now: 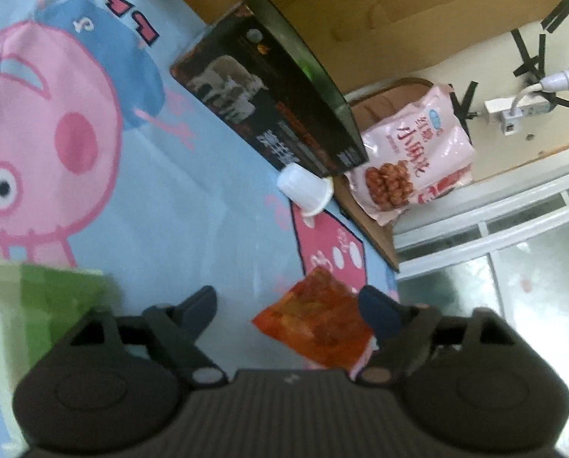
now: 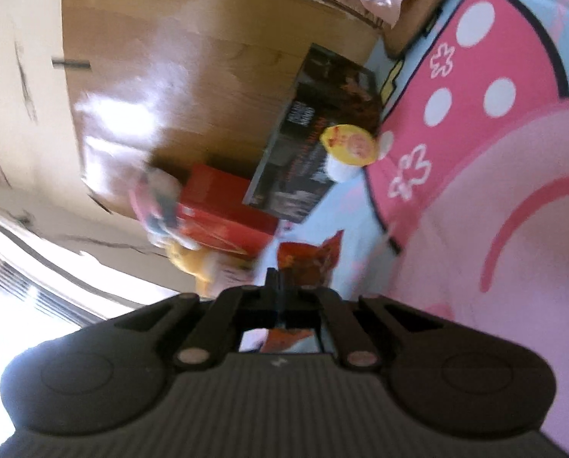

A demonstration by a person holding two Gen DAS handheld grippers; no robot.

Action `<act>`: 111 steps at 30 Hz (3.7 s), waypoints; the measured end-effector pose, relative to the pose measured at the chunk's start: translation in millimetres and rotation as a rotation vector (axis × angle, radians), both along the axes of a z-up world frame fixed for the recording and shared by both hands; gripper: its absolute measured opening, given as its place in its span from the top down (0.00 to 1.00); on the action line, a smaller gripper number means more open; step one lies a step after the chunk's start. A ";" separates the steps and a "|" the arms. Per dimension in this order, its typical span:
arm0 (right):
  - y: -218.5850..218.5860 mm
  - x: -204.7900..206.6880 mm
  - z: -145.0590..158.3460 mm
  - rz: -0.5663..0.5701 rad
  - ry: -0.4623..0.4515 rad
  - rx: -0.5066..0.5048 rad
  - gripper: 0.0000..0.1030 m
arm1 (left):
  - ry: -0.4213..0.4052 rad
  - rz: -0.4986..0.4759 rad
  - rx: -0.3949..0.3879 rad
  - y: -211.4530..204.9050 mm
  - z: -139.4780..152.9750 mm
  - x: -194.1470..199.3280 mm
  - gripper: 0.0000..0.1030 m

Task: Organize snacks

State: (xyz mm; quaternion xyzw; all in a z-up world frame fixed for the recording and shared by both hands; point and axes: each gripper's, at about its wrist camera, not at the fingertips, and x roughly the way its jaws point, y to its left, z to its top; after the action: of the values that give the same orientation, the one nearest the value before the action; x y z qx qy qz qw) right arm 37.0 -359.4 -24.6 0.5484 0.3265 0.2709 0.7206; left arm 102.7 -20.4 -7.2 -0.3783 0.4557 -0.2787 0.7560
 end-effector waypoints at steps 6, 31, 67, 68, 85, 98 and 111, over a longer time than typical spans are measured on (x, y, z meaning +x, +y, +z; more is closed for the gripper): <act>3.4 -2.4 8.4 0.065 -0.010 0.170 0.98 | 0.015 -0.057 -0.147 -0.8 -9.3 -6.8 0.11; 39.3 134.8 83.4 -0.025 -0.282 -0.472 0.96 | -0.329 -0.155 0.267 -51.8 108.1 129.8 0.71; -10.4 49.2 196.9 -0.151 -0.624 -1.160 0.67 | -0.438 0.019 0.765 -50.6 97.4 43.8 0.49; -0.5 56.3 166.8 -0.076 -0.594 -1.168 0.67 | -0.409 -0.007 0.745 -52.8 88.0 47.3 0.49; 59.6 143.3 16.3 0.282 -0.422 -1.071 0.37 | -0.331 -0.091 0.549 -91.3 27.8 112.6 0.23; 85.3 58.6 22.6 0.307 -0.470 -1.109 0.53 | -0.308 -0.189 0.561 -99.9 22.1 48.9 0.56; 124.1 -74.3 20.4 0.327 -0.572 -1.131 0.53 | -0.368 -0.171 0.605 -70.1 19.1 -99.6 0.55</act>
State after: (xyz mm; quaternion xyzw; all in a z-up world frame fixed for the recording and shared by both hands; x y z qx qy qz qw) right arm -37.3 -235.3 -4.3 -0.0656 0.2931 0.2988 0.9058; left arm 3.1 -90.5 12.0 -0.0414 0.4039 -0.2569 0.8770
